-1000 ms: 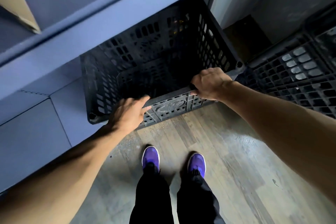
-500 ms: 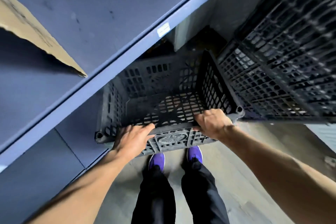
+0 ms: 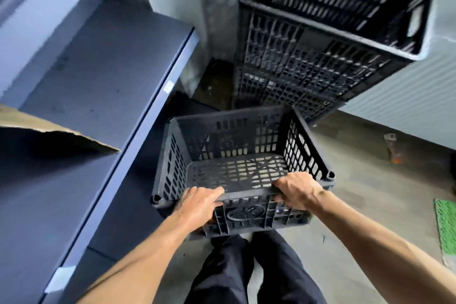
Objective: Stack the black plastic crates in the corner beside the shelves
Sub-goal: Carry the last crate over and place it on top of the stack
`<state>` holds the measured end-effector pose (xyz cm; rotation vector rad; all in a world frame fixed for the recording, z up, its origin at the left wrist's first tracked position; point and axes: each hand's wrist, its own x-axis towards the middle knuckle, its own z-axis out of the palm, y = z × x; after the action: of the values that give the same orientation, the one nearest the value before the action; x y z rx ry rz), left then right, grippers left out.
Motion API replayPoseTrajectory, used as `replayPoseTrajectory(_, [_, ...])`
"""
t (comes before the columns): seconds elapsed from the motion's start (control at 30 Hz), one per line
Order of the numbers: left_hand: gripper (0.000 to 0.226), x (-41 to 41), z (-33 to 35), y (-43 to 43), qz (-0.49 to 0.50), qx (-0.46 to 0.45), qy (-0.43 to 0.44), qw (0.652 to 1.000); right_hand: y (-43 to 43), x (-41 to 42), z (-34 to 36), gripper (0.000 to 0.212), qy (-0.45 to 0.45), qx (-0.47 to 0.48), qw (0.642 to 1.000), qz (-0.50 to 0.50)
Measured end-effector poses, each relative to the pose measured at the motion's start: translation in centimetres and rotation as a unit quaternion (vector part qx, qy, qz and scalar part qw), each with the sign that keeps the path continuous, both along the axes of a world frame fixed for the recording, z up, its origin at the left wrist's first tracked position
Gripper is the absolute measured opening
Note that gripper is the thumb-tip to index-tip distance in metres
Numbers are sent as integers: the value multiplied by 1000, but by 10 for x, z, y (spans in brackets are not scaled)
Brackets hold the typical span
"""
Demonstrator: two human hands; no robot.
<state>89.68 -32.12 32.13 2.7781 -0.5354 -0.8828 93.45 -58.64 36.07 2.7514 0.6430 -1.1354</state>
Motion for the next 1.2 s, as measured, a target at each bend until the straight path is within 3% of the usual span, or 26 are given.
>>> replayPoseTrajectory(0.37, [19, 8, 89, -70, -161, -47, -89, 982, -74, -79, 78, 20, -98, 17, 988, -120])
replayPoseTrajectory(0.53, [21, 5, 122, -99, -198, -45, -117, 972, -102, -105, 112, 20, -143, 22, 978, -148])
replayPoseTrajectory(0.7, [6, -3, 163, -125, -210, -51, -148, 965, -124, -125, 151, 18, -188, 25, 969, -160])
replayPoseTrajectory(0.97, [8, -20, 226, -151, -225, -53, -210, 950, -152, -149, 211, 14, -251, 34, 957, -143])
replayPoseTrajectory(1.2, [26, -25, 276, -151, -226, -62, -297, 926, -162, -159, 254, 16, -336, 46, 933, -119])
